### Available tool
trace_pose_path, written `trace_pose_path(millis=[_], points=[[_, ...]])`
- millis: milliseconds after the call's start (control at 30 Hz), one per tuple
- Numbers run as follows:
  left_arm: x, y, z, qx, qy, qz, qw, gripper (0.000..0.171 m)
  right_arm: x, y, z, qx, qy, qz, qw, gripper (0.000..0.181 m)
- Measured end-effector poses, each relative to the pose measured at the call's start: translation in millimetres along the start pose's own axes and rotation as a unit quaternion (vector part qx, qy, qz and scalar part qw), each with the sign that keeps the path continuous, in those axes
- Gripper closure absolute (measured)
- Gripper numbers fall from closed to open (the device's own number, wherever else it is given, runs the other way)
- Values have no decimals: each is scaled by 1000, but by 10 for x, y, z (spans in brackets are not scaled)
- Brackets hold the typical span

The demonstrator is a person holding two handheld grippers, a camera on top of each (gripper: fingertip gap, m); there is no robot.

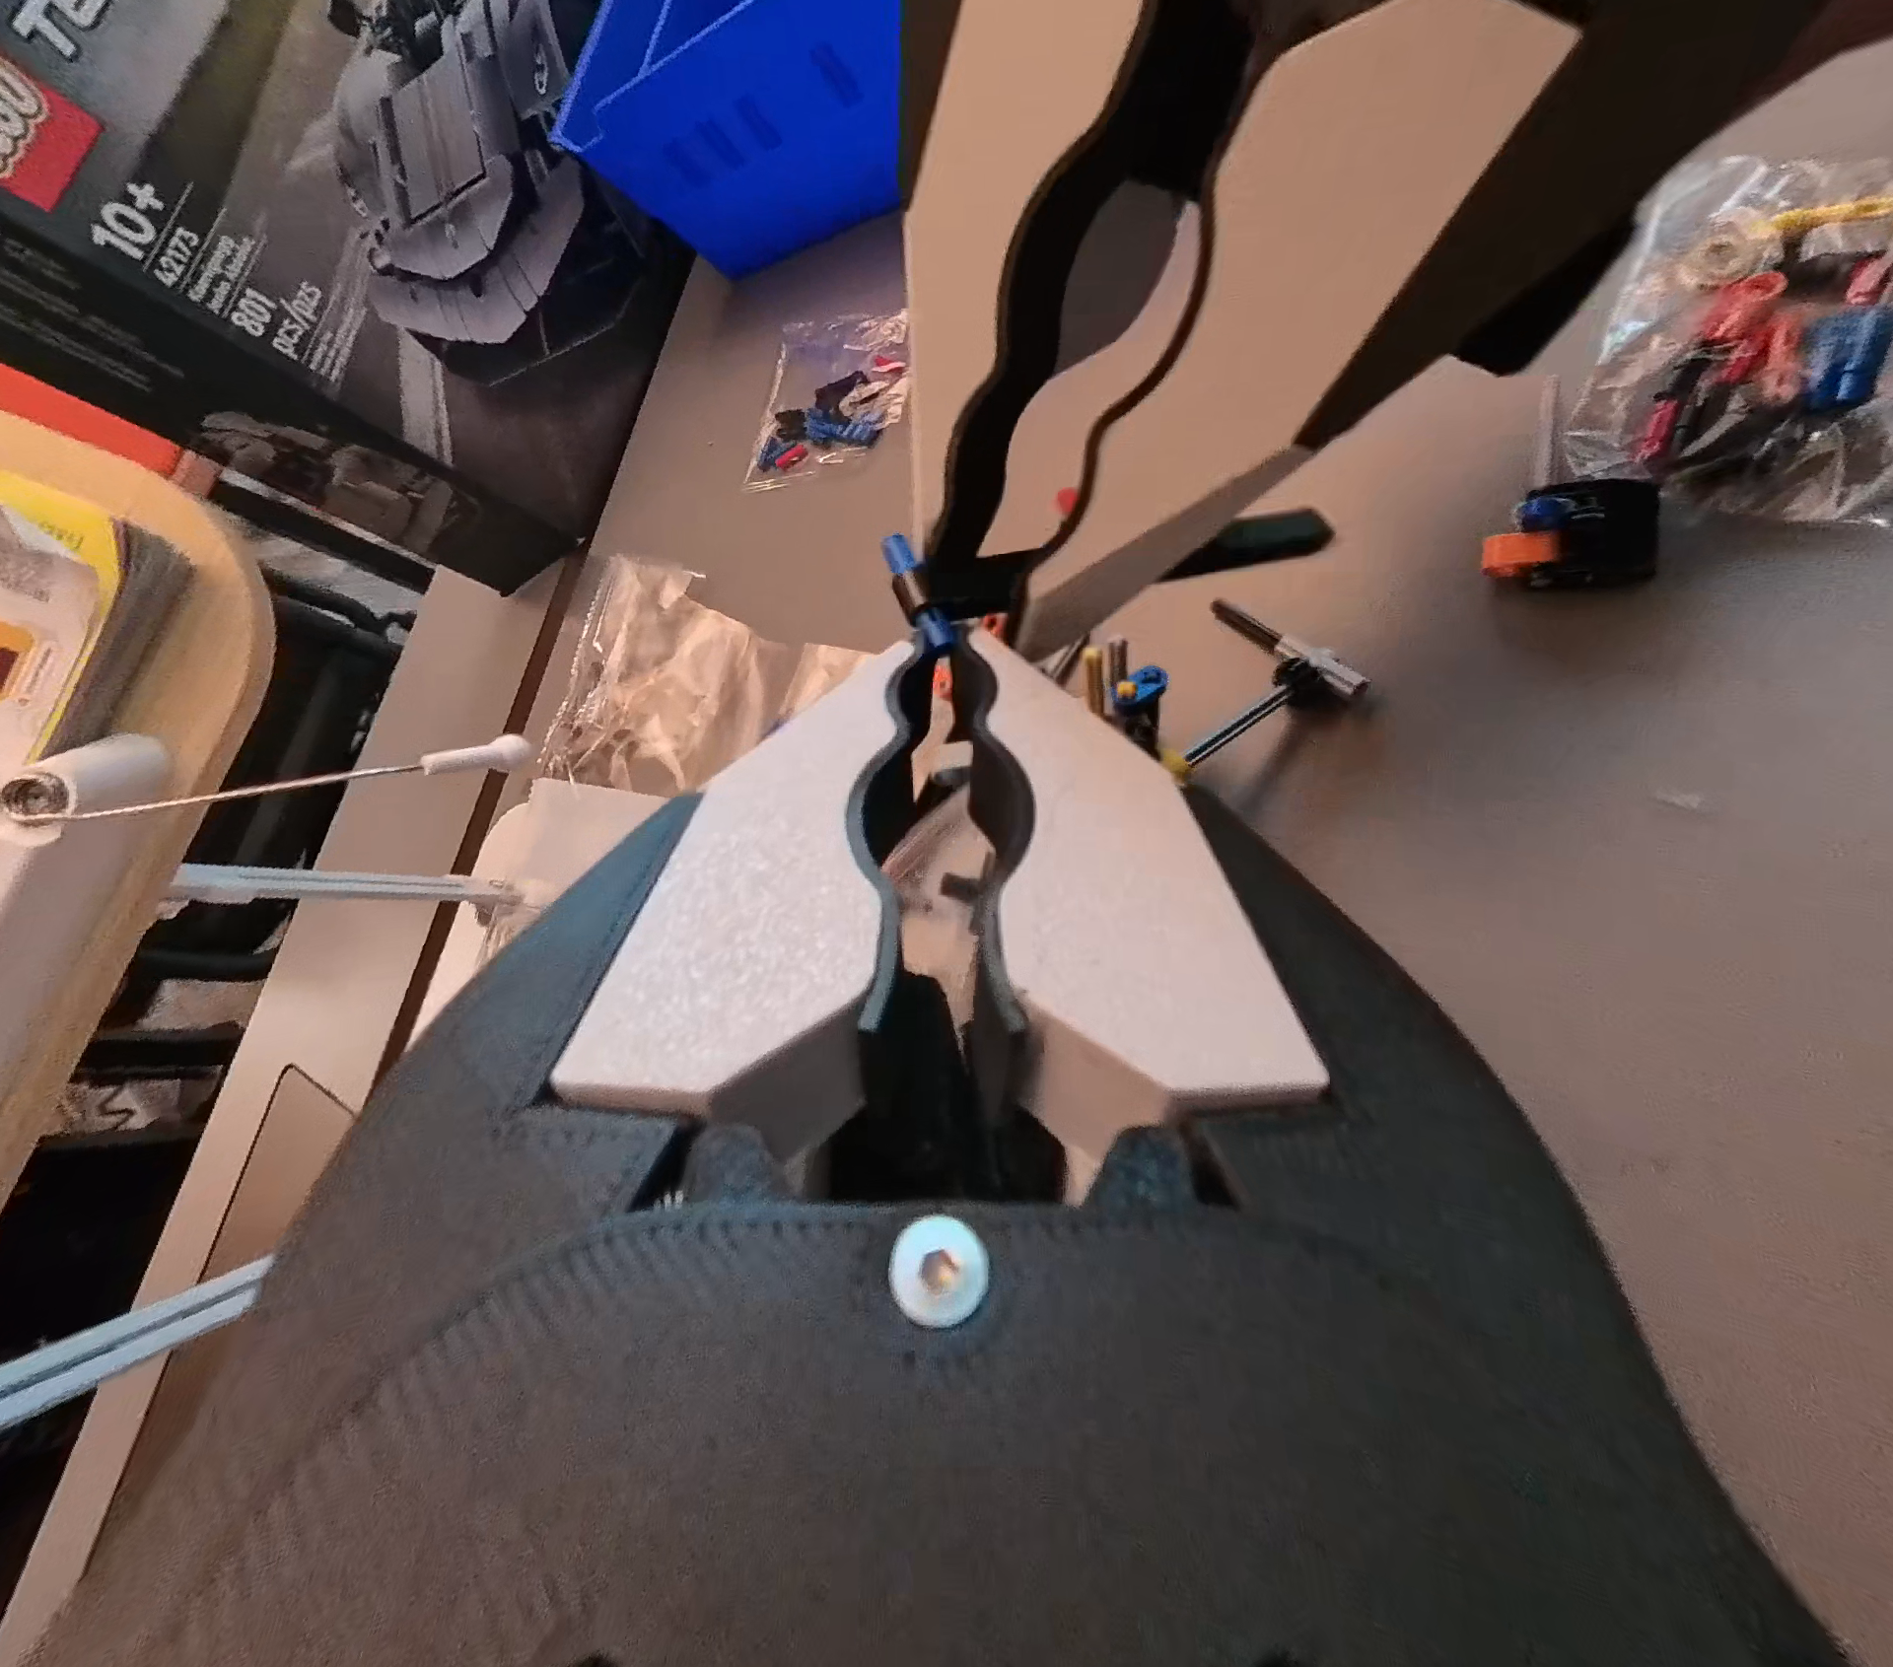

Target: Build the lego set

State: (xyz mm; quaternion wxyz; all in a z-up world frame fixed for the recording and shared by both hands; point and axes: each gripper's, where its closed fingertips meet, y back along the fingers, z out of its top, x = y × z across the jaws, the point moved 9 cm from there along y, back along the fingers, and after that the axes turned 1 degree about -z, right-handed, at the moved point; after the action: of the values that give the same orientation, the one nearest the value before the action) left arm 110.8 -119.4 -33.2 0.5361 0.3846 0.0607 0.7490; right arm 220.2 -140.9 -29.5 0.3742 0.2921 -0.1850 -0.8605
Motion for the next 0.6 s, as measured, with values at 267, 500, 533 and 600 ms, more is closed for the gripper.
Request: trace_pose_path(millis=[267, 500, 533, 600], points=[[-15, 108, -46, -29, -44, -59, 997, 167, 77, 42, 2, -25, 78, 34, 996, 172], [-3, 205, -55, -39, -52, -83, 994, 163, 124, 67, 31, -49, 90, 49, 993, 171], [2, 212, -57, -40, -50, -85, 994, 162, 130, 69, 35, -52, 91, 48, 993, 170], [0, 215, -72, -35, -45, -96, 994, 162, 146, 53, 33, -47, 88, 55, 993, 170]])
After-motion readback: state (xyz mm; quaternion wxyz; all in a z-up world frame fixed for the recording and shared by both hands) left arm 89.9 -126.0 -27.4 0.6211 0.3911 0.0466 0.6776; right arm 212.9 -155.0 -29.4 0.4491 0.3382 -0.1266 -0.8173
